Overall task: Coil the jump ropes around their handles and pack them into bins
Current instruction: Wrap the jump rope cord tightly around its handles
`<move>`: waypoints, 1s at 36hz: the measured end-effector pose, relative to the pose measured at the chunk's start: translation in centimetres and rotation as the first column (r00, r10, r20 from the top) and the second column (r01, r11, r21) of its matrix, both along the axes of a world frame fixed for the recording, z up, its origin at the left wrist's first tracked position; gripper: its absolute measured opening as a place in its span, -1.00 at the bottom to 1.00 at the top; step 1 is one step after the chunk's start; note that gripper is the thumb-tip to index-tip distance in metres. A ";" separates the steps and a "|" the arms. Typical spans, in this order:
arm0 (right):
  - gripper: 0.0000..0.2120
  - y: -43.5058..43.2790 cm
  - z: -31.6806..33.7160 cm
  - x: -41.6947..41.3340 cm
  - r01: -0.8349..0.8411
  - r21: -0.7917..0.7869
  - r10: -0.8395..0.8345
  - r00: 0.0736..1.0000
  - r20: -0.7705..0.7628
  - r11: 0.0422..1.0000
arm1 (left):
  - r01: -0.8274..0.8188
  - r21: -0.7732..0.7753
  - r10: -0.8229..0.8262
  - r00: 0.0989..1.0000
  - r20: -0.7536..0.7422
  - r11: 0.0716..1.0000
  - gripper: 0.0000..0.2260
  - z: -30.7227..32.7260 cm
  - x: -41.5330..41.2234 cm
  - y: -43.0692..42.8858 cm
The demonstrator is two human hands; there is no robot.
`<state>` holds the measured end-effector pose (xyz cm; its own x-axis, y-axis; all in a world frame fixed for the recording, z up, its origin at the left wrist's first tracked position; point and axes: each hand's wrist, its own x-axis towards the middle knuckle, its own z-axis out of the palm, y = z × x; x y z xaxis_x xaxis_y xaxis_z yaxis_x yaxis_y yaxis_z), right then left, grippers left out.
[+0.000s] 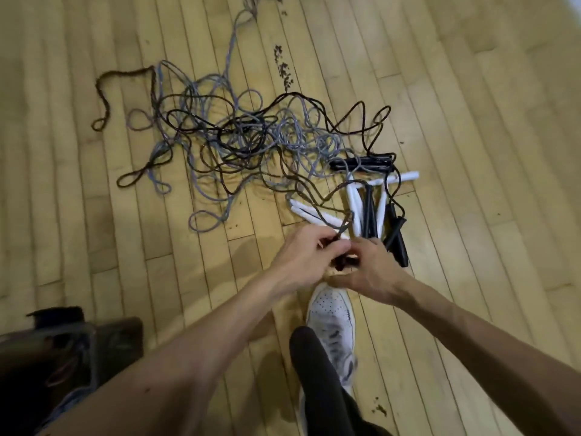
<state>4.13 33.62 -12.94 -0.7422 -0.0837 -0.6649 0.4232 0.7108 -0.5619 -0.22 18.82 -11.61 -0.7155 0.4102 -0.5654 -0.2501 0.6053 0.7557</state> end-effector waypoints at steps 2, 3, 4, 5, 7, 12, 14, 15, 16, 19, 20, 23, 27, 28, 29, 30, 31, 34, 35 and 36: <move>-0.70 -0.2 3.7 0.1 -0.047 0.048 0.049 0.998 -0.048 0.998 | -0.003 0.057 0.004 1.000 -0.014 0.998 -0.80 4.1 -0.4 0.0; -0.76 -0.3 5.4 0.0 -0.028 0.032 0.030 0.997 -0.067 0.999 | -0.015 0.086 0.017 1.000 -0.024 0.996 -0.77 5.9 -0.6 0.0; -0.79 -0.4 7.3 -0.2 -0.007 0.004 0.007 0.996 -0.090 1.000 | -0.033 0.110 0.038 0.998 -0.042 0.993 -0.76 8.2 -0.9 -0.1; -0.82 -0.5 9.4 -0.5 0.007 -0.034 -0.011 0.993 -0.116 0.999 | -0.056 0.138 0.065 0.996 -0.062 0.989 -0.75 10.4 -1.1 -0.2; -0.81 -0.6 14.1 -1.0 0.006 -0.097 -0.022 0.986 -0.167 0.995 | -0.102 0.192 0.125 0.986 -0.113 0.976 -0.73 15.2 -1.5 -0.4; -0.74 -1.1 26.8 -0.9 -0.051 -0.212 -0.020 0.948 -0.319 0.976 | -0.293 0.385 0.364 0.923 -0.125 0.875 -0.78 28.2 -1.1 -2.1; -0.71 -1.5 32.0 -0.2 -0.080 -0.225 -0.014 0.921 -0.390 0.971 | -0.316 0.449 0.416 0.898 -0.144 0.836 -0.79 32.9 -0.3 -3.0; -0.71 -1.8 34.5 0.1 -0.093 -0.243 -0.017 0.910 -0.414 0.966 | -0.328 0.491 0.445 0.885 -0.139 0.807 -0.78 35.2 0.2 -3.5; -0.72 -2.2 36.7 0.6 -0.113 -0.264 -0.015 0.899 -0.437 0.958 | -0.331 0.535 0.465 0.875 -0.135 0.777 -0.78 37.4 0.9 -4.1; -0.71 -3.8 43.3 2.2 -0.178 -0.246 0.023 0.849 -0.527 0.953 | -0.296 0.633 0.503 0.847 -0.172 0.715 -0.77 44.4 3.3 -5.6; -0.70 -4.5 45.6 2.9 -0.203 -0.234 0.037 0.825 -0.564 0.951 | -0.269 0.658 0.515 0.831 -0.211 0.704 -0.75 46.9 4.4 -6.2; -0.71 -6.6 52.7 5.6 -0.268 -0.204 0.057 0.722 -0.689 0.942 | -0.190 0.735 0.574 0.757 -0.313 0.651 -0.72 54.4 8.2 -8.0; -0.76 -8.9 59.7 9.3 -0.331 -0.144 0.085 0.588 -0.804 0.933 | -0.099 0.788 0.640 0.649 -0.411 0.607 -0.65 61.4 12.6 -9.9; -0.76 -9.4 61.0 10.2 -0.353 -0.149 0.086 0.571 -0.817 0.924 | -0.088 0.791 0.652 0.625 -0.429 0.605 -0.63 62.6 13.7 -10.3; -0.76 -10.0 62.3 11.4 -0.376 -0.159 0.089 0.564 -0.821 0.913 | -0.082 0.787 0.662 0.599 -0.451 0.611 -0.62 63.9 14.9 -10.7; -0.75 -10.5 63.2 12.4 -0.398 -0.176 0.091 0.568 -0.818 0.900 | -0.085 0.781 0.670 0.576 -0.468 0.619 -0.61 64.7 16.0 -11.1; -0.75 -11.0 64.2 13.5 -0.423 -0.203 0.090 0.578 -0.811 0.883 | -0.087 0.771 0.674 0.554 -0.489 0.631 -0.62 65.4 17.1 -11.6; -0.79 -12.4 66.0 17.1 -0.491 -0.358 0.080 0.669 -0.739 0.794 | -0.108 0.684 0.633 0.503 -0.589 0.722 -0.60 66.3 20.4 -12.9; -0.81 -12.9 66.1 18.3 -0.489 -0.436 0.069 0.721 -0.689 0.756 | -0.121 0.642 0.606 0.495 -0.623 0.757 -0.54 66.4 21.6 -13.4; -0.81 -13.3 66.1 19.3 -0.470 -0.515 0.061 0.779 -0.625 0.717 | -0.142 0.607 0.587 0.497 -0.639 0.782 -0.48 66.1 22.5 -13.9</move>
<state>23.45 20.27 53.14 -0.8151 -0.5674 0.1165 -0.2383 0.1451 -0.9603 22.32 4.93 54.52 -0.8979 0.0195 0.4397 0.4366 0.1670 0.8840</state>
